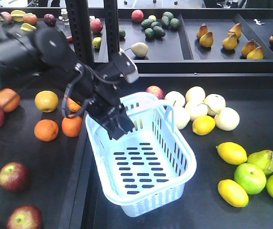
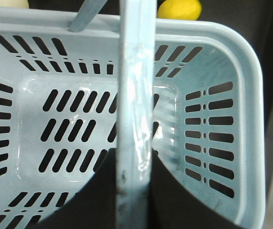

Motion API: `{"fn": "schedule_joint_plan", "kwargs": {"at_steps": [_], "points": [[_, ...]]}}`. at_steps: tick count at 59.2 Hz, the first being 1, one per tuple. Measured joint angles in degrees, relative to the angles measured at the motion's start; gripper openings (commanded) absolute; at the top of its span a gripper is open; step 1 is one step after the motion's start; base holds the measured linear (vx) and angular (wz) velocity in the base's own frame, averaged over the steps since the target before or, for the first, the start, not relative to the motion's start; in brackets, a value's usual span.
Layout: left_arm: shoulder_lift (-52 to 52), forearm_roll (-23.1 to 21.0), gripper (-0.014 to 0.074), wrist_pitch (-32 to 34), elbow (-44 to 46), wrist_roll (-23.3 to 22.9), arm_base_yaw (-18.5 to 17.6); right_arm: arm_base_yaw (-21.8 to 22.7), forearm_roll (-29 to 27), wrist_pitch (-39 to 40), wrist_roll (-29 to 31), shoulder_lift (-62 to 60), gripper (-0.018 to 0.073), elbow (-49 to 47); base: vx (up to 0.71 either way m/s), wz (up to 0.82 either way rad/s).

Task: Pick three apples into basket with both arms
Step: 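Lift the basket by its handle with the left gripper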

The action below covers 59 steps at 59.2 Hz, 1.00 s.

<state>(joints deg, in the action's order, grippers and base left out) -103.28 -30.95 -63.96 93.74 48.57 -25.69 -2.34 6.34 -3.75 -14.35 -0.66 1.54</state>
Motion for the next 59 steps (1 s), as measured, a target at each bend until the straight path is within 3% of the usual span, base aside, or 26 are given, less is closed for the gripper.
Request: {"fn": "schedule_joint_plan", "kwargs": {"at_steps": [20,41,48,59], "points": [[11.98,0.12,-0.0007,-7.66,0.00,-10.25,0.00,0.00,0.00,0.00,0.00,0.00,-0.0009,0.00,0.00,0.00],[23.32,0.36,-0.0007,-9.02,-0.63,-17.39,0.00,0.00,0.00,0.00,0.00,0.00,-0.0009,0.00,0.00,0.00],[27.93,0.36,-0.0007,-8.84,-4.74,-18.70,0.00,0.00,0.00,0.00,0.00,0.00,-0.0009,0.00,0.00,0.00],[37.07,0.36,-0.0007,-5.86,-18.10,-19.10,0.00,0.00,0.00,0.00,0.00,0.00,-0.0009,0.00,0.00,0.00]]}}
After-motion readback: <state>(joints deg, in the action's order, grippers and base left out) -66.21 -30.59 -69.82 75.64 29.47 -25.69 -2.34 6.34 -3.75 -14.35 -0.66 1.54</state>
